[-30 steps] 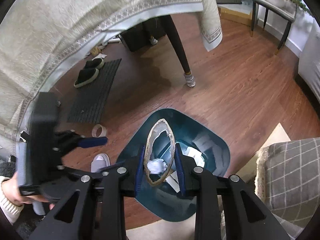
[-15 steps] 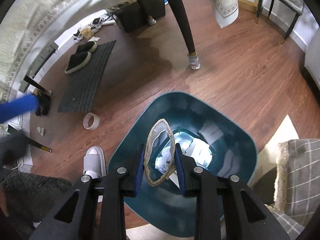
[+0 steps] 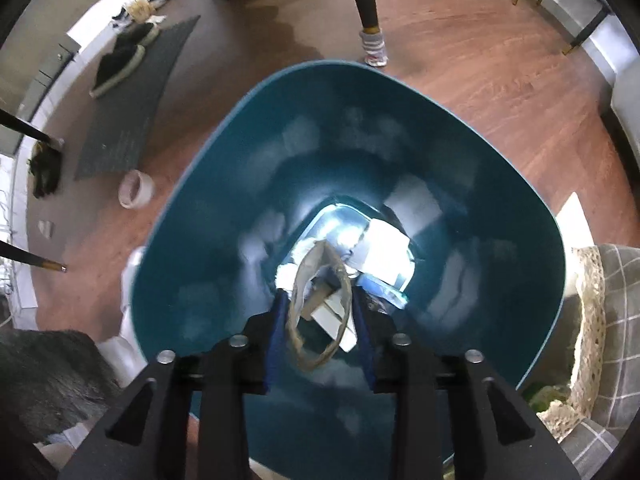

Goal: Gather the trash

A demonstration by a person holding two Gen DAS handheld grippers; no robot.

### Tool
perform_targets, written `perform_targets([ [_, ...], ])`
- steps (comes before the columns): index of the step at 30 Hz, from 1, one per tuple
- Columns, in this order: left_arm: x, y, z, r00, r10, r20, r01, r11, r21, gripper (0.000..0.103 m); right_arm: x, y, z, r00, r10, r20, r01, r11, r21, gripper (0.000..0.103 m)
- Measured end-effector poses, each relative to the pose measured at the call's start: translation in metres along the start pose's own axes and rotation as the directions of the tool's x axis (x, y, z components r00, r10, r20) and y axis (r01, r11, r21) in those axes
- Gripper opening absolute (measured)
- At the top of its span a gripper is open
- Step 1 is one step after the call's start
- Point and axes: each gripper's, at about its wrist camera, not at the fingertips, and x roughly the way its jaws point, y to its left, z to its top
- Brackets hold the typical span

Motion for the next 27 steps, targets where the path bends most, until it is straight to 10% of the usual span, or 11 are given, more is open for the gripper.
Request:
perform_targets([
  [13, -0.014, -0.024, 0.003, 0.999, 0.029, 0.046, -0.032, 0.998, 0.061, 0.046, -0.086, -0.011, -0.014, 0.983, 0.012, 0.182, -0.012, 1.000, 0.000, 0.046],
  [27, -0.007, -0.080, -0.005, 0.994, 0.084, 0.066, -0.094, 0.983, 0.158, 0.054, -0.246, -0.048, -0.081, 0.875, -0.045, 0.482, 0.013, 0.997, 0.071, 0.038],
])
